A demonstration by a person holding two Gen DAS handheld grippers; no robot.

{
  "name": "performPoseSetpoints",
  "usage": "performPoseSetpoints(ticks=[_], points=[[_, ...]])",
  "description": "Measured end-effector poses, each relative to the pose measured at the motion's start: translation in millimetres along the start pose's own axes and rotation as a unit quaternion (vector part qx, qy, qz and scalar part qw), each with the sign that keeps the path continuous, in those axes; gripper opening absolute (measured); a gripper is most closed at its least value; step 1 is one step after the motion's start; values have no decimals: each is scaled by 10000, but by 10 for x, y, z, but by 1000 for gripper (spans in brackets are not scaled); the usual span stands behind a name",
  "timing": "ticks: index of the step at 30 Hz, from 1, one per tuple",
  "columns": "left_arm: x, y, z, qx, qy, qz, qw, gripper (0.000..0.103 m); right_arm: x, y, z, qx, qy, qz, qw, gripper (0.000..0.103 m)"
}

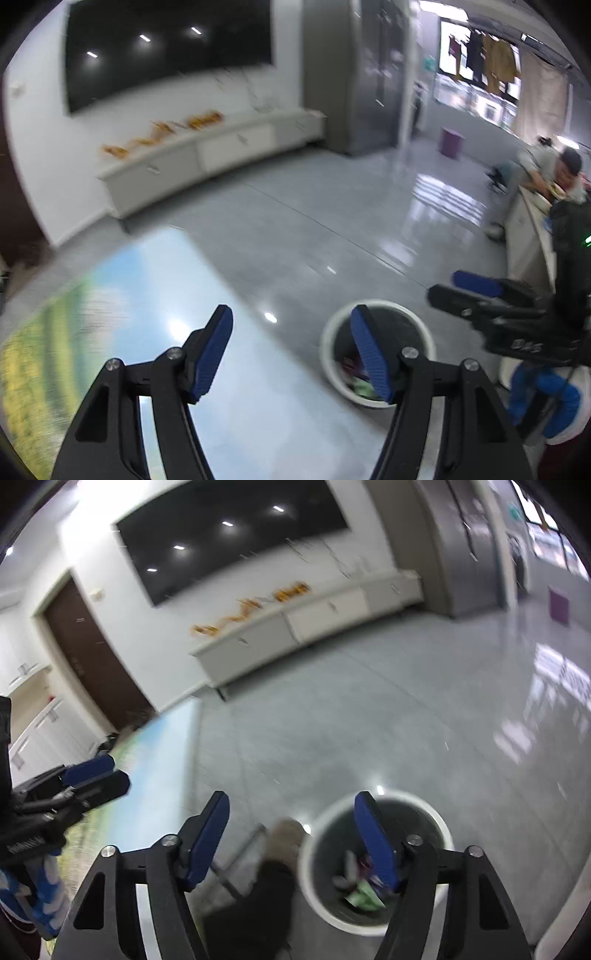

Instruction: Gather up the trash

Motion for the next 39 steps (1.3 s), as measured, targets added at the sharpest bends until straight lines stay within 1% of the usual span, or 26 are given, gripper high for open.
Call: performPoseSetpoints(ticks=[2, 3, 5, 6, 8, 9, 11, 12, 15, 16, 17, 18, 20, 22, 25, 29, 31, 33, 35, 37, 39], points=[[-304, -23, -300, -144, 344, 253, 9990, 68, -125, 128, -382, -259, 120, 220, 9993, 79], [-447, -39, -445, -234, 489, 383, 9978, 69, -176, 174, -528, -364, 141, 306, 9988, 80], [-757, -73, -756, -458, 835, 674, 9932, 71, -278, 230, -892, -613, 223, 490, 9967, 84], [-925, -98, -923, -593, 1033, 828, 9894, 72, -322, 247, -1036, -710, 263, 563, 9955, 86], [-1172, -147, -1153, -752, 1268, 1000, 9840, 75, -408, 270, -1345, -909, 305, 721, 9928, 98], [-1267, -166, -1239, -791, 1380, 1068, 9815, 75, -445, 278, -1461, -988, 302, 792, 9915, 101], [-1524, -245, -1439, -850, 1713, 1247, 9736, 76, -521, 280, -1701, -1159, 271, 946, 9884, 103], [-1637, -282, -1525, -886, 1859, 1317, 9697, 79, -550, 278, -1815, -1240, 259, 1003, 9869, 103], [-1911, -391, -1724, -1050, 2136, 1523, 9593, 92, -599, 245, -2092, -1446, 200, 1132, 9828, 103], [-2005, -424, -1779, -1120, 2223, 1620, 9549, 95, -586, 229, -2144, -1504, 171, 1164, 9816, 103], [-2072, -436, -1834, -1175, 2302, 1691, 9511, 96, -597, 203, -2215, -1589, 123, 1200, 9799, 103], [-2136, -461, -1866, -1220, 2362, 1744, 9481, 96, -652, 128, -2262, -1659, 73, 1224, 9785, 103], [-2267, -526, -1930, -1320, 2475, 1830, 9422, 98, -682, 106, -2369, -1804, -60, 1294, 9750, 103], [-2387, -593, -1994, -1429, 2551, 1905, 9371, 102, -719, 86, -2451, -1902, -172, 1377, 9719, 103], [-2522, -665, -2051, -1553, 2632, 1998, 9310, 103, -774, 50, -2533, -1979, -316, 1461, 9688, 103], [-2711, -752, -2051, -1574, 2788, 2118, 9234, 103, -877, -24, -2630, -2049, -455, 1563, 9652, 103], [-2829, -814, -2033, -1588, 2878, 2214, 9181, 103, -916, -18, -2637, -2065, -522, 1641, 9632, 103], [-2919, -856, -2035, -1614, 2977, 2296, 9125, 103, -974, -19, -2657, -2095, -686, 1748, 9596, 103], [-2974, -885, -2061, -1670, 3049, 2338, 9080, 103, -1038, -22, -2677, -2158, -922, 1903, 9533, 103], [-3009, -920, -2069, -1722, 3050, 2355, 9066, 103, -1074, -41, -2699, -2177, -974, 2004, 9502, 103], [-3049, -970, -2092, -1769, 3096, 2373, 9036, 103, -1079, -39, -2717, -2168, -948, 2028, 9502, 103]])
Point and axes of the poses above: each gripper's, at about its wrist camera, not at the fingertips, and x roughly the way its jaws point, z to its right, y to its top, the point moved 8 cm from there along x, roughly the way its jaws point, and after that the axes turned 3 degrees about -x, right-handed, at the moved point
